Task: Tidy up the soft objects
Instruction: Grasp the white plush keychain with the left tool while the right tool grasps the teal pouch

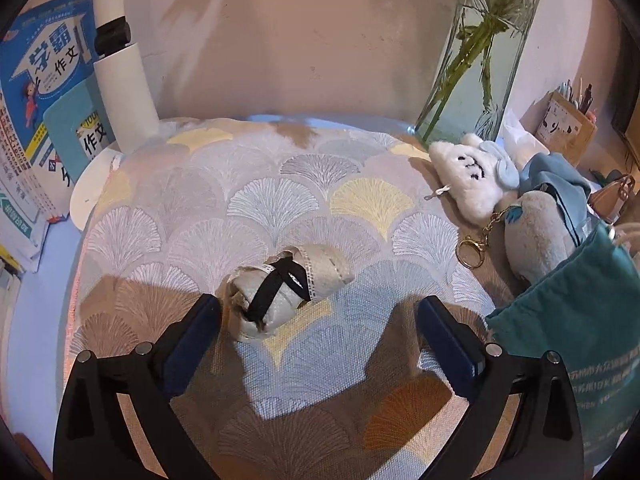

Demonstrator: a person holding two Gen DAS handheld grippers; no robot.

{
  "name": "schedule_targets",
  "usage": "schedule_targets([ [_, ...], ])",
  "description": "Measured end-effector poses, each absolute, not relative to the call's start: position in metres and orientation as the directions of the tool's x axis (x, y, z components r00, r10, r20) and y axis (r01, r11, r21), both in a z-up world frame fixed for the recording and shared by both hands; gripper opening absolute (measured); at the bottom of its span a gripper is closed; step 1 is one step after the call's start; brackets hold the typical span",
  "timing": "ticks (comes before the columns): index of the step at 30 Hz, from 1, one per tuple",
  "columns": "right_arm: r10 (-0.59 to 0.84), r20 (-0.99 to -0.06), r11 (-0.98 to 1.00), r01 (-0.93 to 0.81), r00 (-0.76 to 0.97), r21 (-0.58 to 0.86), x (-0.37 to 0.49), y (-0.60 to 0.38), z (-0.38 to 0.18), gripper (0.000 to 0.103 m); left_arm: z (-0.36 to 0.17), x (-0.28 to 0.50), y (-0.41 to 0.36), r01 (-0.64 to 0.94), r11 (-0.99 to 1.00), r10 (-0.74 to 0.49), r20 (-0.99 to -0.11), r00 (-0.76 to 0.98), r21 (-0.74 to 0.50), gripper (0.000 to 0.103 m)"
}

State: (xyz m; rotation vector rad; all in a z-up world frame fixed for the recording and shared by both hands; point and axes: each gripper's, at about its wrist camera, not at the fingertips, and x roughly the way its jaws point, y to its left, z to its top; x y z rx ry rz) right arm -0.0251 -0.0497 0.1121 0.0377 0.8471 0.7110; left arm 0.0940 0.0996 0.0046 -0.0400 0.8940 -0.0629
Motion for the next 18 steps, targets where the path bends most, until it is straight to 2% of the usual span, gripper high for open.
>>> schedule_targets([
  [3,0.509,-0.718,0.823,-0.513,0.475,0.244,-0.016,-0.043,0.102,0.085,0.005,0.094,0.101,0.038,0.998,-0.066,-0.779,0.624,-0.054,0.099],
  [5,0.484,-0.752,0.84,-0.478,0.447,0.256,-0.004,-0.039,0.086,0.07,0.005,0.094,0.103,0.038,0.998,-0.065,-0.779,0.623,-0.053,0.099],
  [6,0.468,-0.765,0.851,-0.459,0.442,0.256,0.002,-0.038,0.079,0.054,0.005,0.095,0.103,0.037,0.998,-0.065,-0.779,0.623,-0.054,0.099],
  [7,0.454,-0.774,0.862,-0.436,0.442,0.257,0.007,-0.038,0.071,0.044,0.005,0.095,0.103,0.037,0.998,-0.066,-0.779,0.624,-0.055,0.099],
  [10,0.454,-0.763,0.869,-0.419,0.461,0.265,0.011,-0.042,0.059,0.033,0.006,0.097,0.099,0.055,0.995,-0.096,-0.771,0.63,-0.079,0.096],
  [11,0.448,-0.76,0.872,-0.419,0.471,0.254,0.01,-0.042,0.056,0.029,0.007,0.095,0.1,0.067,0.993,-0.116,-0.76,0.639,-0.095,0.073],
  [12,0.445,-0.756,0.873,-0.42,0.481,0.246,0.008,-0.042,0.054,0.021,0.01,0.092,0.102,0.067,0.992,-0.123,-0.748,0.653,-0.104,0.052],
  [13,0.445,-0.749,0.875,-0.417,0.491,0.246,0.006,-0.043,0.055,0.014,0.011,0.091,0.104,0.068,0.991,-0.131,-0.741,0.659,-0.115,0.043],
  [16,0.485,-0.678,0.865,-0.415,0.552,0.282,0.0,-0.054,0.067,0.007,0.012,0.089,0.112,0.069,0.985,-0.163,-0.728,0.666,-0.157,0.043],
  [18,0.502,-0.646,0.859,-0.417,0.575,0.297,-0.004,-0.06,0.071,0.006,0.015,0.085,0.116,0.058,0.983,-0.165,-0.712,0.682,-0.171,0.043],
])
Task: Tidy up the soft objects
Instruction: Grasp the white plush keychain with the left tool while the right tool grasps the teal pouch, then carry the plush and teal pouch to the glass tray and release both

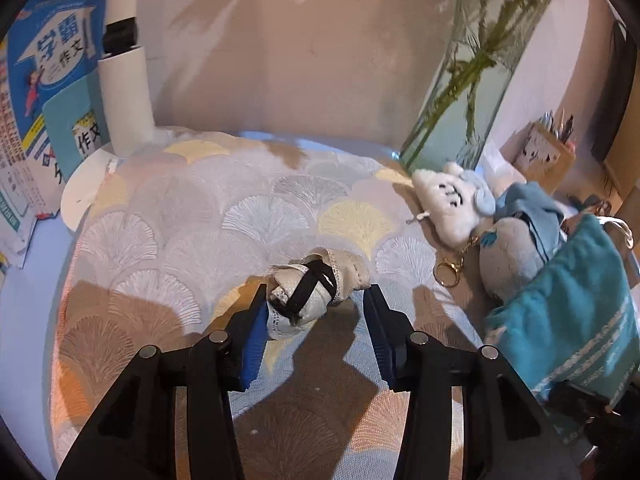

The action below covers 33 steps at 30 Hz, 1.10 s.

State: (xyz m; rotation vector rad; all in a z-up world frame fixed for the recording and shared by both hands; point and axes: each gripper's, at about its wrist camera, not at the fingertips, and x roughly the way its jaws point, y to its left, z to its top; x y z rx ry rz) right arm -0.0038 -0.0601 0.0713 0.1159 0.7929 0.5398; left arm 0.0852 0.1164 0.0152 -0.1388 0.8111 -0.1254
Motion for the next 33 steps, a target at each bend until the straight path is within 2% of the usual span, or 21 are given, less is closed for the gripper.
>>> schedule_targets([
  [11,0.651,-0.403,0.758,-0.526,0.643,0.385,-0.037,-0.086,0.099,0.006,0.03,0.075,0.114,0.014,0.994,-0.081,-0.646,0.759,-0.107,0.043],
  [21,0.658,-0.389,0.747,-0.494,0.645,0.444,-0.03,-0.098,0.095,0.006,0.026,0.075,0.137,-0.063,0.981,-0.075,-0.652,0.754,-0.186,0.043],
  [29,0.63,-0.381,0.77,-0.483,0.677,0.417,-0.035,-0.102,0.098,0.006,0.031,0.067,0.142,-0.135,0.977,0.002,-0.625,0.78,-0.165,0.043],
  [33,0.597,-0.34,0.793,-0.468,0.727,0.39,-0.042,-0.112,0.106,0.006,0.037,0.058,0.142,-0.185,0.973,0.066,-0.596,0.8,-0.141,0.043],
])
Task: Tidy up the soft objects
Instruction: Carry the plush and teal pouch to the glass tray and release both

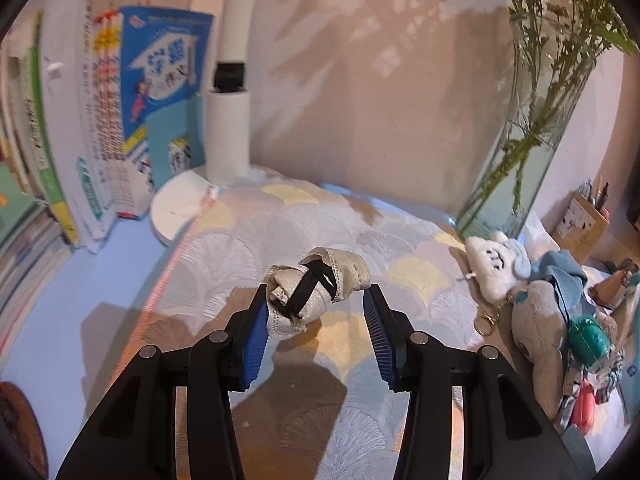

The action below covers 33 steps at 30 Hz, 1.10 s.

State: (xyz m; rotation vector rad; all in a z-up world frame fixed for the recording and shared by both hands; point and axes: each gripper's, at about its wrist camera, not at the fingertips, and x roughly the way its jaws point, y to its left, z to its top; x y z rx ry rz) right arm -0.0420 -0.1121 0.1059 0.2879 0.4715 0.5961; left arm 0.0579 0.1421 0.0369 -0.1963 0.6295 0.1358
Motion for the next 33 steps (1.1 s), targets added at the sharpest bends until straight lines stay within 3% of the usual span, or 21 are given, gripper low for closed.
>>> schedule_targets([
  [5,0.606,-0.262,0.778,-0.49,0.751,0.393,-0.05,-0.147,0.134,0.006,0.049,0.045,0.133,-0.228,0.954,0.074,-0.586,0.807,-0.194,0.043],
  [9,0.602,-0.201,0.765,-0.486,0.773,0.423,-0.048,-0.199,0.174,0.006,0.086,0.044,0.104,-0.191,0.939,0.007,-0.541,0.841,-0.286,0.043],
  [15,0.506,-0.191,0.831,-0.415,0.841,0.37,-0.045,-0.275,0.231,0.006,0.153,0.05,-0.016,0.02,0.991,-0.08,-0.459,0.885,-0.133,0.043],
  [17,0.473,-0.191,0.841,-0.376,0.86,0.39,-0.045,-0.305,0.239,0.006,0.166,0.047,-0.053,0.093,0.986,-0.146,-0.436,0.888,-0.141,0.043],
  [22,0.4,-0.215,0.86,-0.284,0.891,0.424,-0.052,-0.376,0.25,0.006,0.185,0.037,-0.142,0.294,0.93,-0.36,-0.387,0.849,-0.22,0.043],
  [30,0.29,-0.307,0.879,-0.124,0.906,0.461,-0.068,-0.471,0.248,0.006,0.173,0.019,-0.27,0.525,0.826,-0.56,-0.408,0.721,-0.206,0.043],
  [33,0.25,-0.364,0.887,-0.061,0.897,0.458,-0.066,-0.496,0.241,0.006,0.162,0.011,-0.308,0.569,0.804,-0.583,-0.417,0.697,-0.174,0.043],
])
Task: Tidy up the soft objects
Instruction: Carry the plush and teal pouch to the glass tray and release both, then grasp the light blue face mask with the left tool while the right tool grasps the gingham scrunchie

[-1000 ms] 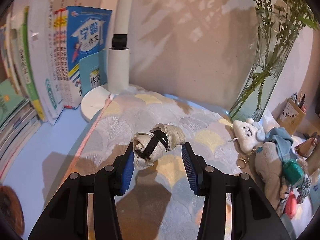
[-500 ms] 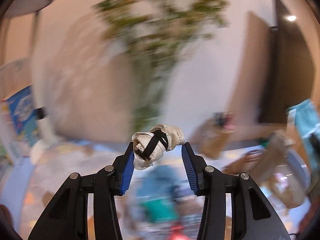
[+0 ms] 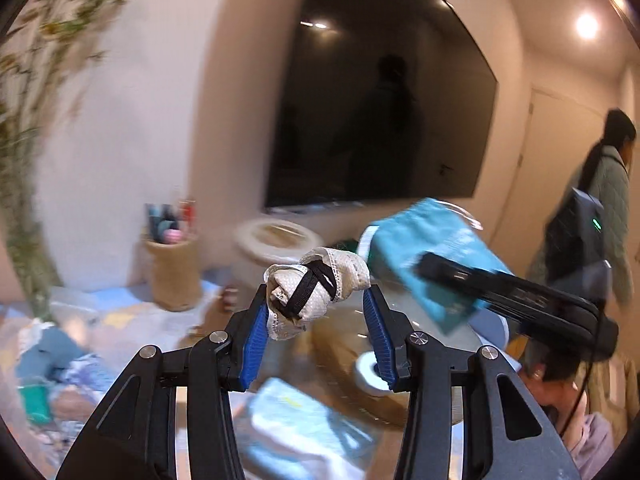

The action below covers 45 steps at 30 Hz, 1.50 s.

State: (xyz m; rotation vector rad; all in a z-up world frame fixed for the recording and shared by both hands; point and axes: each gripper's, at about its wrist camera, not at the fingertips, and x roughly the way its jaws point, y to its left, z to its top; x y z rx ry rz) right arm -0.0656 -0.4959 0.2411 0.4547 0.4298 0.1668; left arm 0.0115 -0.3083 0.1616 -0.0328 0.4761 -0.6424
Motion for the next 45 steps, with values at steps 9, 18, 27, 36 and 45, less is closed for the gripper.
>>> schedule_targets([
  [9,0.151,-0.543,0.93,0.068,0.826,0.362,-0.04,-0.522,0.22,0.006,0.115,0.031,-0.381,0.61,0.782,-0.58,-0.508,0.637,-0.128,0.046],
  [18,-0.156,-0.796,0.95,0.308,0.585,0.04,-0.029,-0.546,0.189,0.089,0.092,0.036,-0.406,0.641,0.765,-0.541,-0.603,0.586,-0.063,0.093],
  [27,-0.242,-0.781,0.911,0.411,0.576,0.021,-0.064,-0.566,0.215,0.103,0.102,0.032,-0.375,0.617,0.767,-0.579,-0.608,0.543,-0.178,0.093],
  [36,-0.221,-0.653,0.932,0.354,0.724,0.076,-0.073,-0.494,0.262,0.103,0.123,0.021,-0.331,0.561,0.819,-0.508,-0.601,0.617,-0.117,0.093],
  [45,0.022,-0.496,0.976,0.09,0.868,0.201,-0.072,-0.38,0.292,0.103,0.142,0.035,-0.242,0.393,0.919,-0.319,-0.627,0.711,-0.023,0.095],
])
